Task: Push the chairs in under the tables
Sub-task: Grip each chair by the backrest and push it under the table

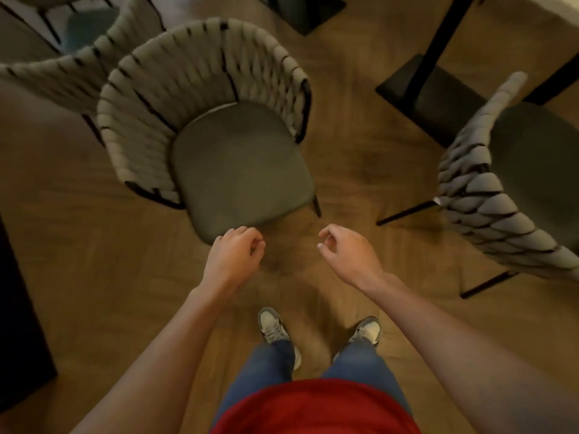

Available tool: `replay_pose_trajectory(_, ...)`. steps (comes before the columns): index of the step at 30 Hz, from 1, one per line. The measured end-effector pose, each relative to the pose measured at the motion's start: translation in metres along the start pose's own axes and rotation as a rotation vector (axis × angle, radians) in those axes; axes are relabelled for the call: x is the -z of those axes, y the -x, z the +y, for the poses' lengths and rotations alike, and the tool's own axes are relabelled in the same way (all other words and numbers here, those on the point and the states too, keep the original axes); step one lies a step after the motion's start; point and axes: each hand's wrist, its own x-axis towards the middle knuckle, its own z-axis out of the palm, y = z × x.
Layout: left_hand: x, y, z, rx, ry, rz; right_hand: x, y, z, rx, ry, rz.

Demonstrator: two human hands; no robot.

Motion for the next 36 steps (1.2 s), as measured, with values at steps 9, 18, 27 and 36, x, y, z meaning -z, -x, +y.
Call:
replay_pose_trajectory(9, 0.044, 0.013, -0.158, 0.082, 0.056, 0.055, -0.093, -0.065, -0.135, -0.028, 0.020, -0.089)
replay_pose_trajectory(18, 0.099, -0.054, -0.266, 0.097, 0.018, 0.055, -0.141, -0.175, -0.254, 0.028, -0.033, -0.130)
replay_pose_trajectory(27, 0.161, -0.155, -0.403, 0.095, -0.048, -0.026, -0.204, -0.310, -0.368, -0.036, -0.132, -0.152)
replay_pose_trajectory(36, 0.223, -0.292, -0.476, -0.231, -0.181, -0.117, -0.213, -0.407, -0.438, -0.179, -0.253, -0.068)
